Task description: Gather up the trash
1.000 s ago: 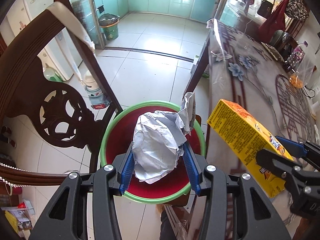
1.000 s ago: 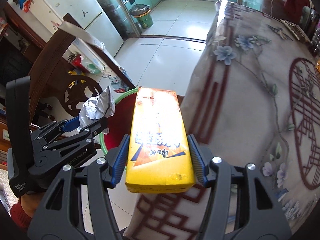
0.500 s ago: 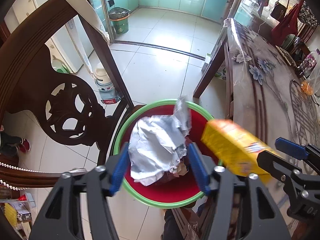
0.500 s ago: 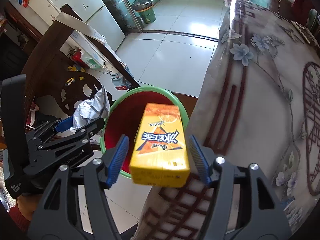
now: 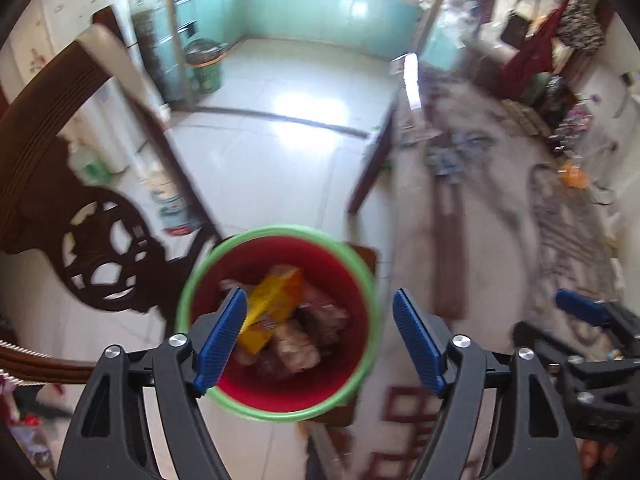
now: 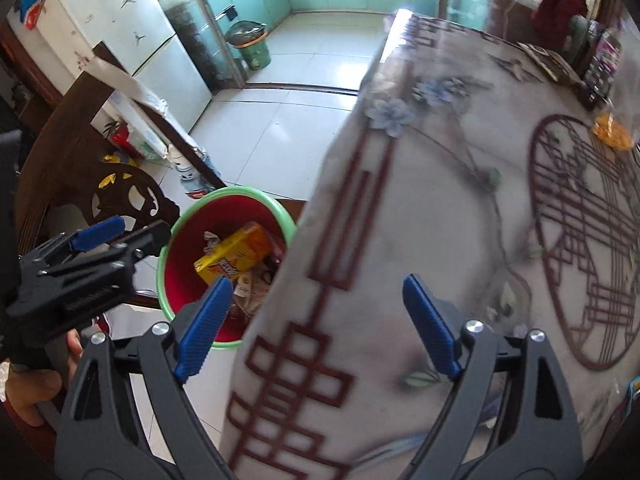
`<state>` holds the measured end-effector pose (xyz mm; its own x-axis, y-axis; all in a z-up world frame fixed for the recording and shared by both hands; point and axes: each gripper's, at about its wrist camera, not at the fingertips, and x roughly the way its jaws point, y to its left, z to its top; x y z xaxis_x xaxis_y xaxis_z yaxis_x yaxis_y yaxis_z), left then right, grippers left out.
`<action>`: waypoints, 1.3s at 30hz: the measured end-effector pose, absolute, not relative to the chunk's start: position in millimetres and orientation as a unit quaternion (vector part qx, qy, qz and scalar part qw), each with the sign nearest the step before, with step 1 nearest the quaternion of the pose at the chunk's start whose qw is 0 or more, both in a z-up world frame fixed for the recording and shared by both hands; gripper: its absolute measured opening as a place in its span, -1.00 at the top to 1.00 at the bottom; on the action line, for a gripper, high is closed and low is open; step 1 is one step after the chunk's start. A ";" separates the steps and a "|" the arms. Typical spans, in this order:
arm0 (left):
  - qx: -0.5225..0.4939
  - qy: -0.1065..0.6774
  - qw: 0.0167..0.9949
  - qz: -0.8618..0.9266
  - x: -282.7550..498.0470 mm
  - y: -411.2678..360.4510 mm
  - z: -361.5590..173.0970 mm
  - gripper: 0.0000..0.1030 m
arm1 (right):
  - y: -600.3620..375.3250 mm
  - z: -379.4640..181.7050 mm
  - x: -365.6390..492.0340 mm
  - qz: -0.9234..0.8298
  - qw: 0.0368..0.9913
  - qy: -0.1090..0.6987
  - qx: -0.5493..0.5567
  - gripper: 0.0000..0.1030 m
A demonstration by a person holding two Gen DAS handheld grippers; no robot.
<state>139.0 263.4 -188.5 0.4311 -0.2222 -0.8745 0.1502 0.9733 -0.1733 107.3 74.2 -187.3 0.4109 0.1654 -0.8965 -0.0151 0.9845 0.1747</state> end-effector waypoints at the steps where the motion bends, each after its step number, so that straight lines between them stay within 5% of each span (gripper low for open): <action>1: -0.042 0.504 0.854 -0.125 133.5 255.2 -179.1 -0.70 | 63.7 -184.2 101.0 0.052 0.839 0.537 0.073 -0.73; 3: -0.045 0.467 0.873 -0.138 122.5 237.0 -159.3 -0.85 | 51.4 -176.2 92.1 0.056 0.844 0.529 0.072 -0.92; 9: -0.008 0.388 0.910 -0.146 93.9 167.9 -107.0 -0.85 | -6.3 -137.3 56.5 0.021 0.876 0.481 0.035 -0.91; 16: -0.033 0.237 0.966 -0.102 36.9 100.1 -44.2 -0.85 | -82.5 -58.8 -24.7 -0.009 0.968 0.250 0.025 -0.91; 21: -0.052 0.249 0.965 -0.061 23.9 58.1 -30.8 -0.85 | -116.0 -60.8 -56.2 -0.044 0.977 0.207 -0.026 -0.91; 39: -0.028 0.242 0.970 0.000 -21.9 11.6 -21.0 -0.85 | -185.7 -57.9 -78.4 -0.036 0.973 0.222 0.052 -0.91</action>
<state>-21.9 11.6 -21.0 0.8828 -0.0134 -0.4696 -0.0141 0.9984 -0.0549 -78.4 -185.7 -57.9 0.8992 -0.0469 -0.4350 0.0927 0.9921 0.0847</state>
